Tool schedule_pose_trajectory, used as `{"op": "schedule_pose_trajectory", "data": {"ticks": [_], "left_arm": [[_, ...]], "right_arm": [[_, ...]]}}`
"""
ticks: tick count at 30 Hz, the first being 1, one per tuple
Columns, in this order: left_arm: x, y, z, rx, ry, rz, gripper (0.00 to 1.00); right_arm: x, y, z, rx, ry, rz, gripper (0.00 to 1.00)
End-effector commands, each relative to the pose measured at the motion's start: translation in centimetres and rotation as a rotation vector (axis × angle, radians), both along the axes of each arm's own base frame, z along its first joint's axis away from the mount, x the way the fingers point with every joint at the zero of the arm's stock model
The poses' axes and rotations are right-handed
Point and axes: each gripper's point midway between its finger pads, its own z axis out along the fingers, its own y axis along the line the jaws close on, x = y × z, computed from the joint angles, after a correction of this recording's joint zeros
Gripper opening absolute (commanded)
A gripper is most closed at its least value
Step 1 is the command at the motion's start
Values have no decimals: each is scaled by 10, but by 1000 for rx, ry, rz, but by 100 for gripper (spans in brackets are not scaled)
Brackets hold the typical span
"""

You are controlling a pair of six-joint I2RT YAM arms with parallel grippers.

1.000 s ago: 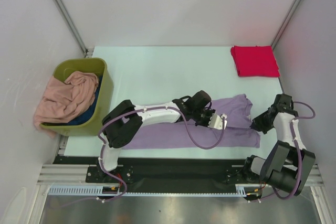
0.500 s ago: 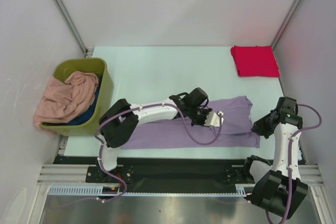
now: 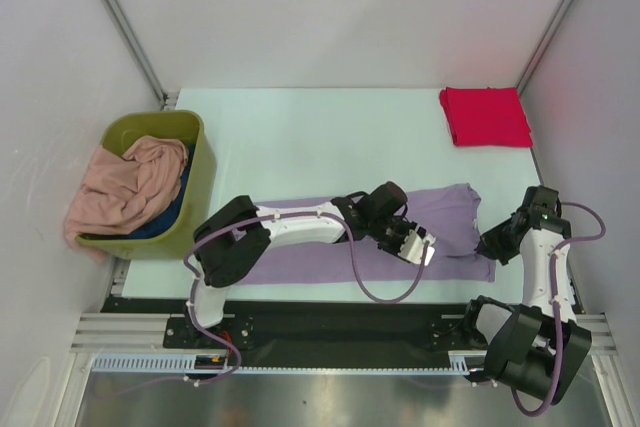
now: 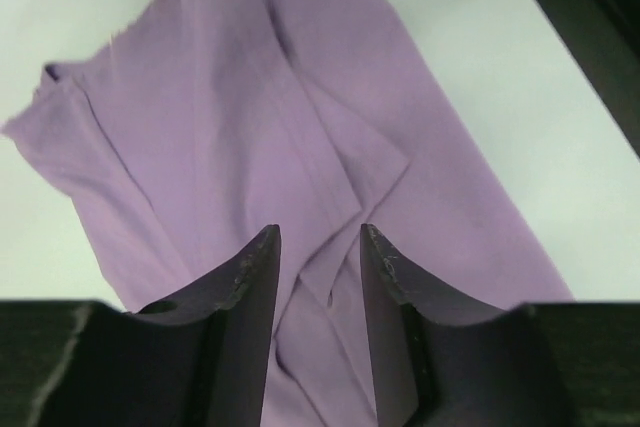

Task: Fold and stack the t-shirts
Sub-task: Fold the tshirt

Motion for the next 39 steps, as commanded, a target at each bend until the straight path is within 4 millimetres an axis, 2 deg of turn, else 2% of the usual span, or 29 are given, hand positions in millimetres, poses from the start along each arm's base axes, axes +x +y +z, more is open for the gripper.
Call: {"op": "schedule_pose_trajectory", "data": {"ticks": [1,6,7,11,15,17,18,20,22,24,31,35,37,39], "left_arm": [[-4,-19,1,-73,-46,-45,42],[2,-23,-13,-47,-55,-16,40],[-1,-18,-22,-16,-44,-25,40],[-6,-11,-35,33,-40,-36,43],[9,-22,-32,22,-51,35,44],[13,-20,-46,71,-58,50,44],[17,-24,-43,72,-67,57,44],[20,-22,-52,104,-68,70,42],[22,-26,-48,100,-60,79,38],[16,-32,-41,80,-38,50,34],[-7,-30,-24,93,65,-34,36],[-6,-33,-14,81,83,-20,36],[0,-39,-10,55,70,6,32],[8,-39,-16,56,38,42,25]], "right_arm": [[14,-3,4,-5,-55,-5,0],[14,-2,5,-7,-63,11,0],[15,-2,6,-7,-70,10,0],[15,-3,6,-1,-73,10,0],[17,-3,7,1,-79,16,0],[17,-4,8,-1,-85,15,0],[16,-4,8,-1,-85,12,0],[17,-4,8,1,-89,13,0],[17,-4,8,3,-91,13,0],[18,-4,8,4,-92,15,0],[19,-5,7,6,-94,17,0],[19,-5,8,7,-96,15,0],[19,-5,9,7,-100,14,0],[19,-6,9,8,-100,10,0]]}}
